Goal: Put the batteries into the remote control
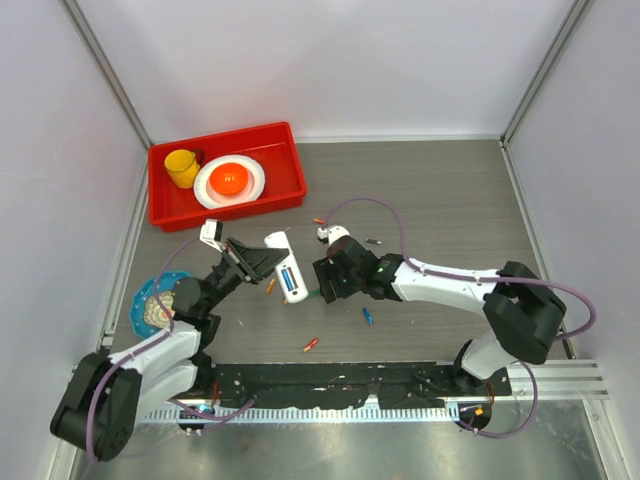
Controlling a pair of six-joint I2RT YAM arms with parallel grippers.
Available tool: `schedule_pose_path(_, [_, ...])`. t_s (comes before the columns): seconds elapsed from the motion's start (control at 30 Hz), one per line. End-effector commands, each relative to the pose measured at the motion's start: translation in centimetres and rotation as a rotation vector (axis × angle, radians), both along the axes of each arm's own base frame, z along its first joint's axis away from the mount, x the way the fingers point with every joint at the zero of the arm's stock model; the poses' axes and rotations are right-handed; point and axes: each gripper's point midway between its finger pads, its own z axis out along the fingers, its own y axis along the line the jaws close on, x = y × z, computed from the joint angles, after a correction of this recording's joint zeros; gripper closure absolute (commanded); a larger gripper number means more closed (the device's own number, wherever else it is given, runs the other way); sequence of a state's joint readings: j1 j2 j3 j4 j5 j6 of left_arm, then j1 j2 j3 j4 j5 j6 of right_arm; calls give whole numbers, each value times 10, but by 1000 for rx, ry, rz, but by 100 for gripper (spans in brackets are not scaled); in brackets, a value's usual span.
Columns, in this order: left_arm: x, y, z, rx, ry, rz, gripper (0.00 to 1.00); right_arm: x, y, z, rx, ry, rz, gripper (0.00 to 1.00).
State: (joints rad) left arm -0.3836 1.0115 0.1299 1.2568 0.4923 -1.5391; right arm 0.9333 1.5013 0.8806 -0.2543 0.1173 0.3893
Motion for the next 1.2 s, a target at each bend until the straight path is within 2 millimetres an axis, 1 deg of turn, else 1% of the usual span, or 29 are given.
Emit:
schedule_pose_path(0.0, [-15,7,17,5,-78,-10,100,21,43,24,120,-108,100,33])
schedule_pose_path(0.1, [-19,8,16,-12,-68,-22,100,23,52,19,124,-94,109,31])
schedule_pose_path(0.13, [-20,9,13,-15,-62,-16,100,24,54,17,120,-85,102,30])
schedule_pose_path(0.17, [-20,10,12,-20,-58,-10,100,24,54,15,111,-78,88,27])
schedule_pose_path(0.2, [-20,10,11,-20,-57,-10,100,24,58,15,112,-68,72,21])
schedule_pose_path(0.23, [-21,11,10,-20,-55,-8,100,20,62,14,111,-67,70,20])
schedule_pose_path(0.3, [-20,11,10,-20,-54,-5,100,21,62,12,92,-73,30,18])
schedule_pose_path(0.33, [-21,11,10,-20,-56,-5,100,18,66,10,96,-63,10,18])
schedule_pose_path(0.37, [-20,11,10,-21,-56,-4,100,17,63,4,78,-56,-12,18])
schedule_pose_path(0.4, [-21,11,10,-20,-58,-3,100,22,62,5,64,-73,-50,18])
schedule_pose_path(0.43, [-21,11,10,-20,-58,-3,100,21,62,-2,49,-60,-75,18])
schedule_pose_path(0.47, [-21,11,10,-21,-57,-4,100,18,63,-3,45,-63,-91,18])
schedule_pose_path(0.5, [-21,11,10,-21,-57,-4,100,22,60,-4,34,-82,-127,19])
schedule_pose_path(0.63, [-22,12,9,-24,-54,-5,100,22,59,-11,21,-95,-188,22])
schedule_pose_path(0.67, [-22,12,9,-23,-52,-5,100,20,57,-17,1,-83,-197,22])
schedule_pose_path(0.7, [-23,12,8,-23,-52,-5,100,20,59,-17,-4,-86,-201,22])
schedule_pose_path(0.83, [-23,12,6,-21,-47,-5,100,18,56,-28,-37,-74,-205,23])
schedule_pose_path(1.0, [-24,13,6,-22,-47,-6,100,16,56,-38,-51,-57,-208,24])
schedule_pose_path(1.17, [-25,13,7,-26,-50,-7,100,14,60,-41,-49,-53,-200,26])
